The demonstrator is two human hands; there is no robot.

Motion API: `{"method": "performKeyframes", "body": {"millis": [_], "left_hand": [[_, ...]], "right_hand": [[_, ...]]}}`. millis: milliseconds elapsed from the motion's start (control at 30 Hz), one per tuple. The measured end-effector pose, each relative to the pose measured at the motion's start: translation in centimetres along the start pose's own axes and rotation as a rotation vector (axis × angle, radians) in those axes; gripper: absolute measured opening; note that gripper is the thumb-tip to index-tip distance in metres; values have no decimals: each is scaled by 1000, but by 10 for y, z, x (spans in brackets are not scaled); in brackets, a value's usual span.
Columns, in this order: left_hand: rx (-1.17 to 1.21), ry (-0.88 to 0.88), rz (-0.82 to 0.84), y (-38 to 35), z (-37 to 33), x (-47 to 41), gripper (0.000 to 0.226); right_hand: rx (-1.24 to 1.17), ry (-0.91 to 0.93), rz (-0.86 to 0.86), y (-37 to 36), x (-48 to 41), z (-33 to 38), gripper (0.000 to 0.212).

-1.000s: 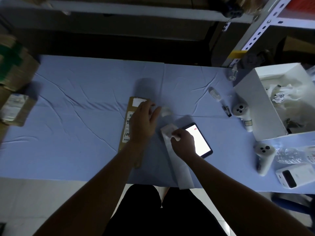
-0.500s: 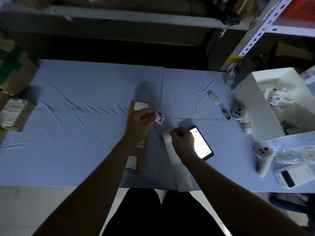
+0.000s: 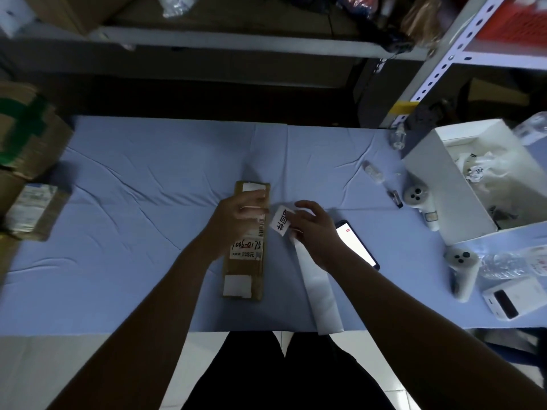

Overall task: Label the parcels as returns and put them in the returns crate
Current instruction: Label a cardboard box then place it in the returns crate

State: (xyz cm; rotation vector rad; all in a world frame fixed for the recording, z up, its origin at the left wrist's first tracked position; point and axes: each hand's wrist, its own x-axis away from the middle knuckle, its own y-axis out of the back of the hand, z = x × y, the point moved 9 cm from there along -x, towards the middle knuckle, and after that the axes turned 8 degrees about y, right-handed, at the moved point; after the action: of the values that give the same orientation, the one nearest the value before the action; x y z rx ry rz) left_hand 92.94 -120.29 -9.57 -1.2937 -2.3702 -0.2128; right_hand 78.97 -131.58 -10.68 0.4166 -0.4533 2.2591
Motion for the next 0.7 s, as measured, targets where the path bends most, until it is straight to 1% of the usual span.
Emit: {"method": "performKeyframes", "body": {"millis": [33, 100, 133, 200, 300, 367, 433, 500, 600, 633, 700], "left_hand": [[33, 41, 0, 4, 2, 0, 48], [68, 132, -27, 7, 5, 1, 29], [72, 175, -54, 6, 6, 2, 25], [29, 198, -99, 6, 3, 3, 21], [-50, 172, -118, 8, 0, 2, 15], [-132, 112, -109, 11, -4, 3, 22], [-220, 23, -110, 14, -10, 7, 23], [-241, -23, -131, 17, -16, 13, 19], [-197, -85, -193, 22, -24, 24, 18], [-172, -101, -225, 25, -25, 27, 18], [-79, -106, -270, 32, -23, 34, 18]], "right_hand": [[58, 31, 23, -2, 1, 4, 23], [139, 75, 47, -6, 3, 10, 27], [160, 92, 57, -8, 3, 13, 30], [197, 114, 105, -16, 5, 16, 34], [318, 157, 215, -30, 9, 18, 42], [385, 183, 280, -40, 14, 21, 50], [408, 179, 311, -47, 19, 22, 57], [402, 153, 302, -50, 23, 21, 65], [358, 65, 252, -50, 26, 16, 78], [363, 37, 233, -50, 28, 13, 78], [340, -12, 188, -50, 32, 5, 70]]}}
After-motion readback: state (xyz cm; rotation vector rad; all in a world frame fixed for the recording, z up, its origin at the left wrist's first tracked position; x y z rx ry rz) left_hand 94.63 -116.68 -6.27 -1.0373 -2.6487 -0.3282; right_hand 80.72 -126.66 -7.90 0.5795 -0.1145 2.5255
